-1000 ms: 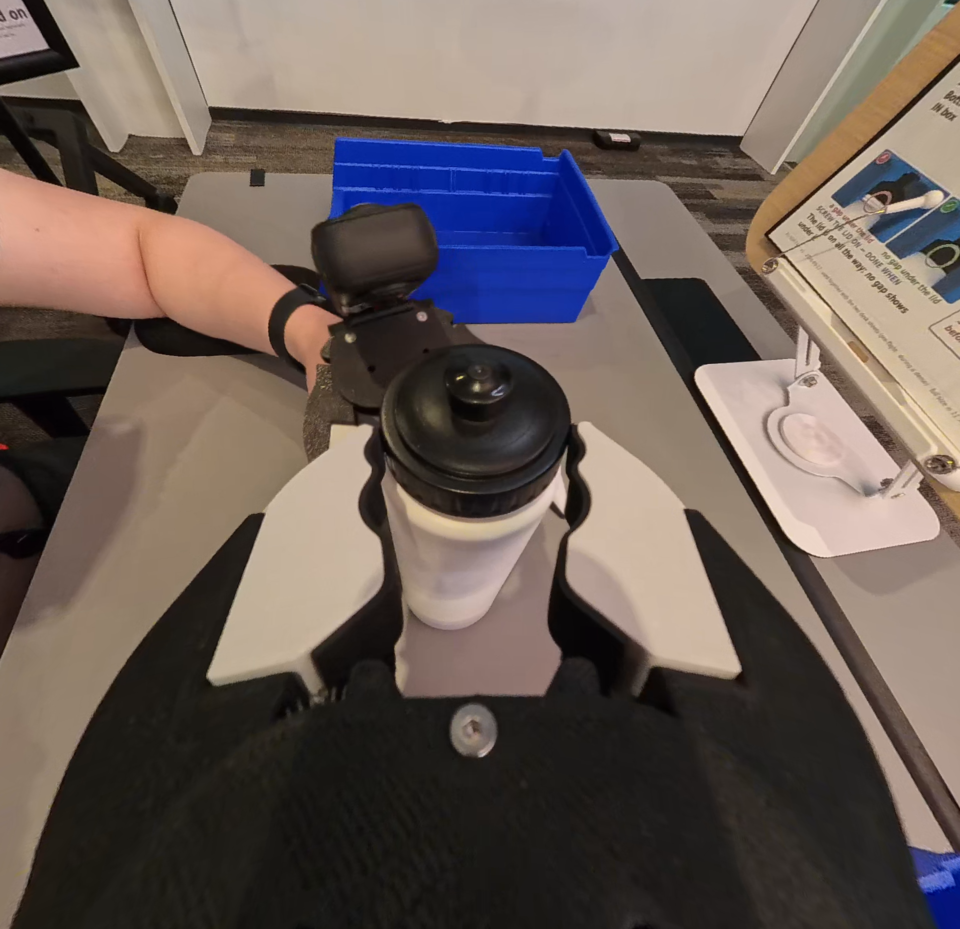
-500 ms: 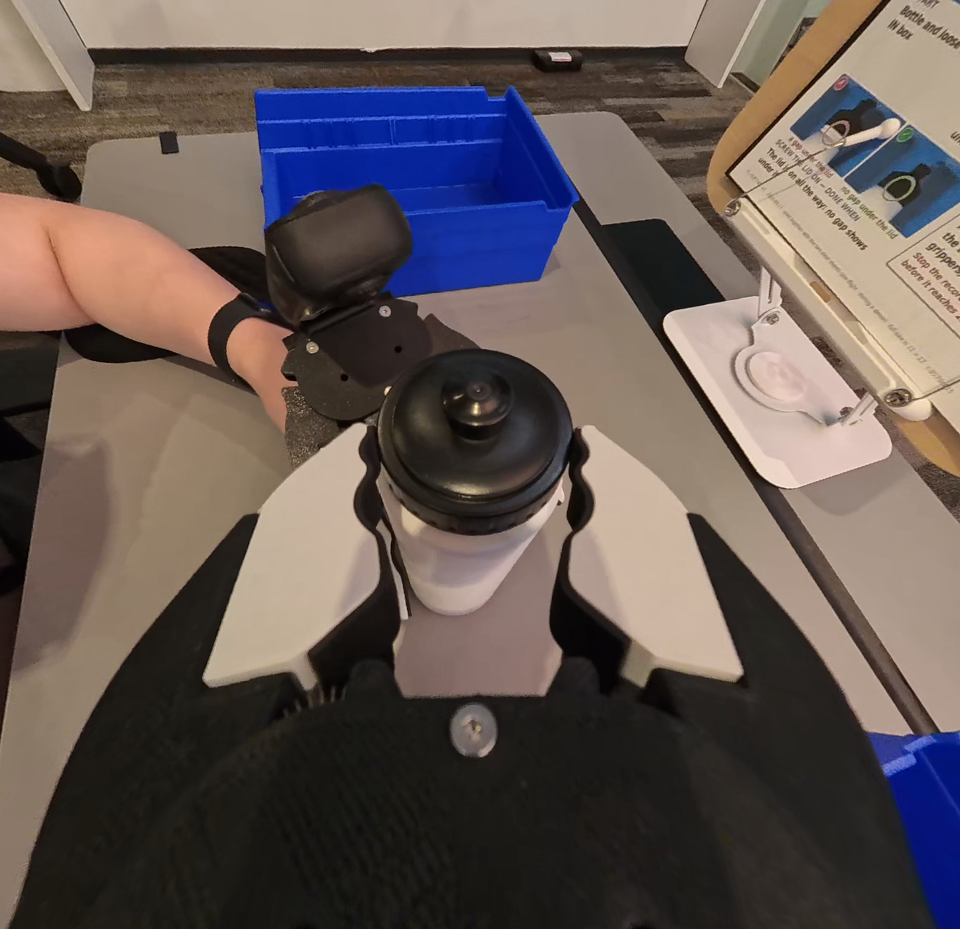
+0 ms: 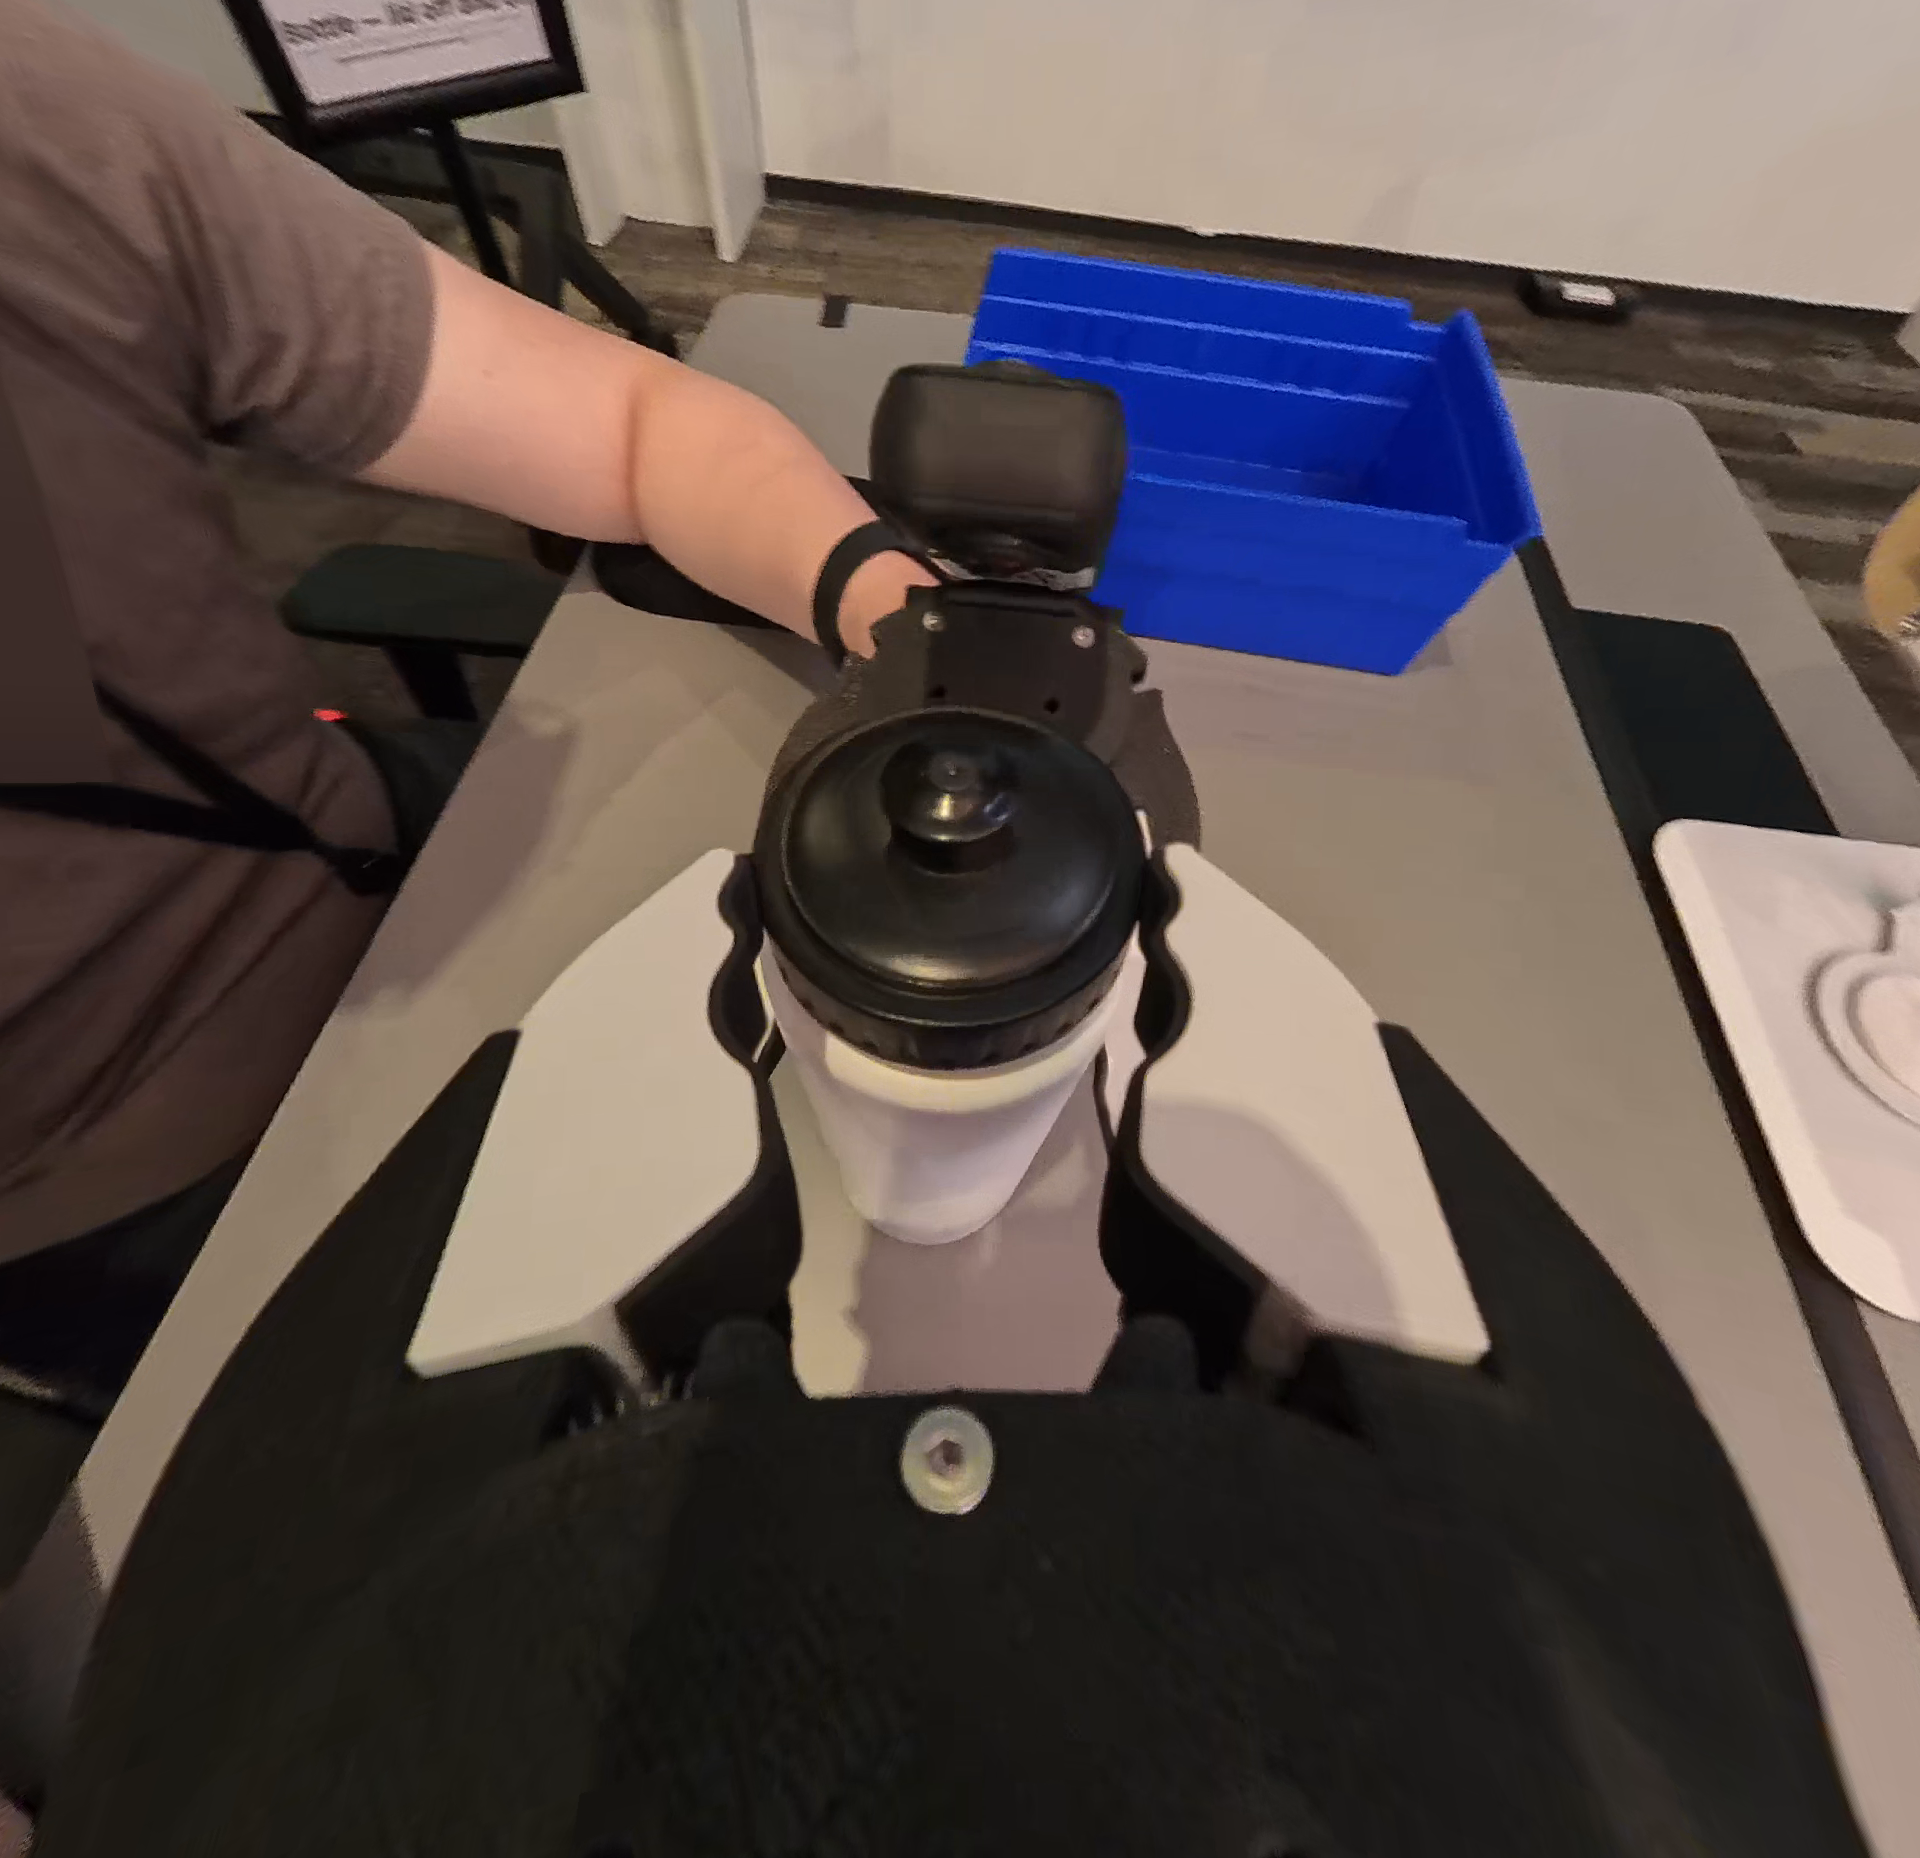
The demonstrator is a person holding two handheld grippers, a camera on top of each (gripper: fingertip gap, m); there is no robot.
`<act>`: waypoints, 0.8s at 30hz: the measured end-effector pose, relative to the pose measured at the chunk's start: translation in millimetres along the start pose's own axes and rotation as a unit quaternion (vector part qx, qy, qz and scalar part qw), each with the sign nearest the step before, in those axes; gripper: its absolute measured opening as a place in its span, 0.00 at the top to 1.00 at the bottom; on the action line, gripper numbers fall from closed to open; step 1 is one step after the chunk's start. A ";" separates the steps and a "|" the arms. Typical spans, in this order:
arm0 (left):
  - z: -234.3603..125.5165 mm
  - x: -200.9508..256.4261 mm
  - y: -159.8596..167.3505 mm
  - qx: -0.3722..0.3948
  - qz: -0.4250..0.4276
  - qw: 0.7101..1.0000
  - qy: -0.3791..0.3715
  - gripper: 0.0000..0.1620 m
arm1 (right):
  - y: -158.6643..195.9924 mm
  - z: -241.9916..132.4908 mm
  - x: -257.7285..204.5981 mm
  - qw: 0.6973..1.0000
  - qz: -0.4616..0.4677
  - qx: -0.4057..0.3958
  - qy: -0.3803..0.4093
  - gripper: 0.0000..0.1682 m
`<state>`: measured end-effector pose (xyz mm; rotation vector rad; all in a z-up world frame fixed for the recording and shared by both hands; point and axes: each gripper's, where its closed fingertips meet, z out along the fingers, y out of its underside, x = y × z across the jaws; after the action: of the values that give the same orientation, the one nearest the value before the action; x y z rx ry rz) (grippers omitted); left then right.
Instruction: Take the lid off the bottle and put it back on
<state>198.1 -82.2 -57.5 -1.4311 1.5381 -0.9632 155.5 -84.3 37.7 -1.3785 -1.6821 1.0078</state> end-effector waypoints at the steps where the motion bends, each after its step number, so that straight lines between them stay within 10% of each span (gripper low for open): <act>1: 0.7 4.7 -0.5 0.001 0.004 1.000 0.015 0.40 | 0.5 0.0 -4.1 1.000 0.000 0.002 -0.016 0.57; 9: 2.9 11.0 -2.1 0.006 0.003 1.000 0.027 0.39 | 0.0 -0.2 -6.3 0.999 0.010 0.015 -0.035 0.57; 24: -25.6 -65.5 17.2 -0.045 -0.105 0.967 -0.228 0.40 | -2.5 14.3 62.9 0.971 0.114 0.005 0.211 0.57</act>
<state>170.0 -15.5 -59.6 -1.7619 1.1184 -0.6247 131.5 -24.4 37.3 -1.6713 -1.2244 0.7705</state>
